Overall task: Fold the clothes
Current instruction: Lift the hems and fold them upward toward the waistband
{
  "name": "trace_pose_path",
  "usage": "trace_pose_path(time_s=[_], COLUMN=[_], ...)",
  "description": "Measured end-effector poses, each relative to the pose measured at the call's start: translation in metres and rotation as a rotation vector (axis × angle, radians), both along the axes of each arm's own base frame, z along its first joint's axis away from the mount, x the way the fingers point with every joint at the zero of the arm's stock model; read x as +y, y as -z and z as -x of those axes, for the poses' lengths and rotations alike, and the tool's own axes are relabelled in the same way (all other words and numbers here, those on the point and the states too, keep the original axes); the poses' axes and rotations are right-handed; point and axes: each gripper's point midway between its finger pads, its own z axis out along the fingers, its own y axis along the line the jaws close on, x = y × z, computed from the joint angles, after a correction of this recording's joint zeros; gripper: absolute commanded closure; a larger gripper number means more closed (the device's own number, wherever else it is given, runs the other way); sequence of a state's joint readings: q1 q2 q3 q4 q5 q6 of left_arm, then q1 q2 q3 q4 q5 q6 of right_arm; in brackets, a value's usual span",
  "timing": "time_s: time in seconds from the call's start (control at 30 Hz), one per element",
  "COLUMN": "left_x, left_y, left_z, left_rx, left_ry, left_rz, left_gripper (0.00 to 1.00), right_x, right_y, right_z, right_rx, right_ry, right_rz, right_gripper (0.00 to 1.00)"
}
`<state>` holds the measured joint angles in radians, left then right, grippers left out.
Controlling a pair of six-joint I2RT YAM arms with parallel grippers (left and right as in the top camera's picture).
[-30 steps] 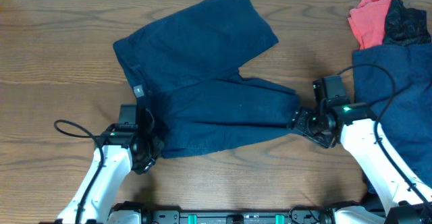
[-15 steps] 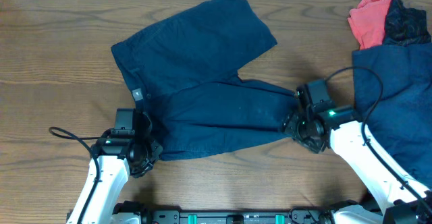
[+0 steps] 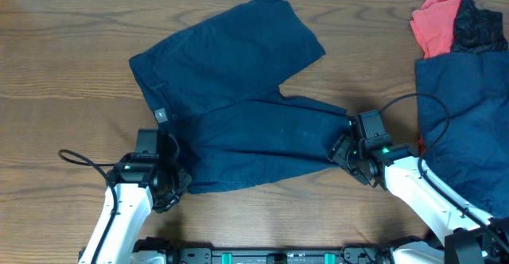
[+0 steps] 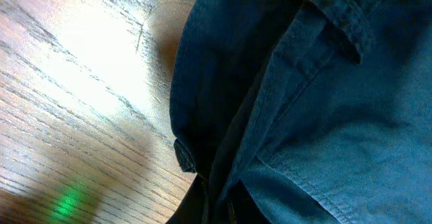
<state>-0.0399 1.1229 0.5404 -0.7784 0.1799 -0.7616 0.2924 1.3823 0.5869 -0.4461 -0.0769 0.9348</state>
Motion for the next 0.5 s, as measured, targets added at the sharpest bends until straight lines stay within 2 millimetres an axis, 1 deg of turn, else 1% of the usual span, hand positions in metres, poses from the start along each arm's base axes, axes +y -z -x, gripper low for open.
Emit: trace_pose_path(time_s=[0.03,0.1,0.13,0.17,0.23,0.33,0.37,0.43,0.5], left_x=[0.000,0.000,0.000,-0.001,-0.003,-0.005,-0.006,-0.008,-0.011], left_y=[0.000,0.000,0.000,0.000,-0.001,-0.003,-0.008,-0.017,-0.031], left_z=[0.000,0.000,0.000,0.000,0.002,0.011,0.017,0.021,0.022], left_rx=[0.000,-0.001,-0.001,-0.002,0.000,0.024,0.038,0.036,0.013], left_ry=[0.003,0.007,0.011,0.025,0.051,0.088,0.111,0.141,0.173], left_rz=[0.000,-0.001,-0.001,0.002,0.011,0.022,0.027,0.037,0.052], left_gripper=[0.94,0.94,0.94,0.94,0.94,0.94,0.94,0.94,0.94], right_x=[0.000,-0.002,-0.002,-0.003,-0.003,-0.007,-0.008,-0.013,-0.019], right_y=[0.000,-0.001,-0.001,-0.001,-0.001,-0.003,-0.005,-0.016,-0.033], right_z=[-0.002,-0.003,-0.003,-0.003,-0.003,0.007,0.009,0.012,0.011], right_rx=[-0.007,-0.014,-0.015,-0.015,-0.014,0.009,0.009,-0.006,-0.042], right_ry=[0.001,0.002,0.007,0.007,-0.002,-0.012,-0.017,-0.020,-0.017], right_rz=[0.001,0.011,0.014,0.017,0.020,0.036,0.038,0.041,0.045], right_gripper=[0.53,0.83,0.93,0.99,0.99,0.99,0.99,0.99,0.99])
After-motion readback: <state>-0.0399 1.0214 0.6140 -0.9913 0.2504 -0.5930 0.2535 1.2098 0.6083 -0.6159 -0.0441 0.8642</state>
